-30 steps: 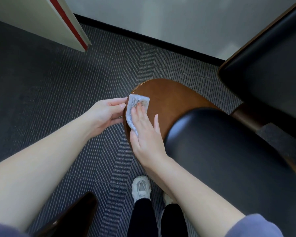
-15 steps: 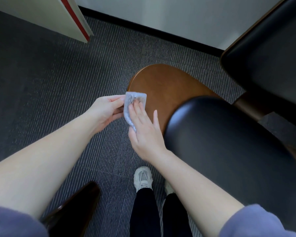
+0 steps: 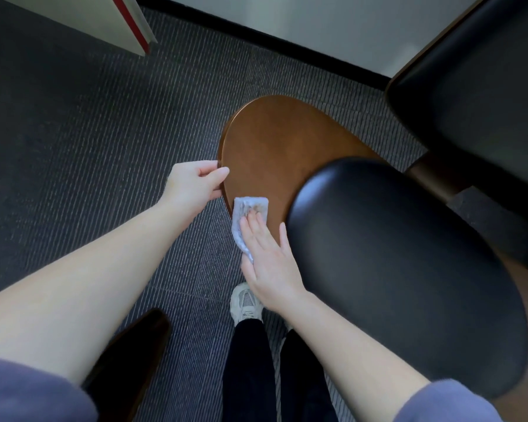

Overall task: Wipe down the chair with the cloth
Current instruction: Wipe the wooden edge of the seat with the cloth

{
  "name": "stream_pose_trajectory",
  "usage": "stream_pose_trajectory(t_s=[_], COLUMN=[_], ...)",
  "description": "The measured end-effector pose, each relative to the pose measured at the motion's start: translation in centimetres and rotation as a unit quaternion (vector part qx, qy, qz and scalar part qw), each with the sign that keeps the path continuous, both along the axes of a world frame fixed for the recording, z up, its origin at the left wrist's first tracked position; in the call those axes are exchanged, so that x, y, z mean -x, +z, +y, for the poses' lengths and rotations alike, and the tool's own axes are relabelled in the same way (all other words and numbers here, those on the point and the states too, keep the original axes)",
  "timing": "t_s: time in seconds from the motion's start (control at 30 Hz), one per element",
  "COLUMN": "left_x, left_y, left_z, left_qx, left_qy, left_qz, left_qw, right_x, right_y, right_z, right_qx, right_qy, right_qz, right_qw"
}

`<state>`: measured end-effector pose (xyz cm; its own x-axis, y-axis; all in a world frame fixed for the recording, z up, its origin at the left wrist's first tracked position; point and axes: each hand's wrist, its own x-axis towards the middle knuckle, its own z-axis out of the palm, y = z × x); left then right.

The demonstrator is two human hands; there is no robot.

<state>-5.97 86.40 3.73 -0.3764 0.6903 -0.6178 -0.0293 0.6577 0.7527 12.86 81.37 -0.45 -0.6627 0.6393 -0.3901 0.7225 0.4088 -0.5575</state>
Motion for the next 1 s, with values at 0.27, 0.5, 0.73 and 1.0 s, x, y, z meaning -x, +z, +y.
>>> stream_pose_trajectory(t_s=[0.27, 0.5, 0.73, 1.0], left_x=[-0.7, -1.6, -2.3, -2.4], left_y=[-0.5, -0.6, 0.2, -0.1], left_z=[-0.1, -0.1, 0.0, -0.1], left_qx=[0.017, 0.022, 0.022, 0.018], left_qy=[0.004, 0.005, 0.003, 0.004], left_qz=[0.097, 0.177, 0.213, 0.226], left_qw=[0.995, 0.984, 0.977, 0.974], right_x=[-1.5, -4.2, -7.9, -10.9], right_y=[-0.5, -1.2, -1.2, -1.3], right_z=[-1.1, -3.3, -5.1, -6.0], right_qx=[0.012, 0.011, 0.01, 0.025], right_qy=[0.024, 0.039, 0.088, 0.136], right_qz=[-0.028, -0.073, -0.116, -0.132], right_qw=[0.999, 0.997, 0.989, 0.982])
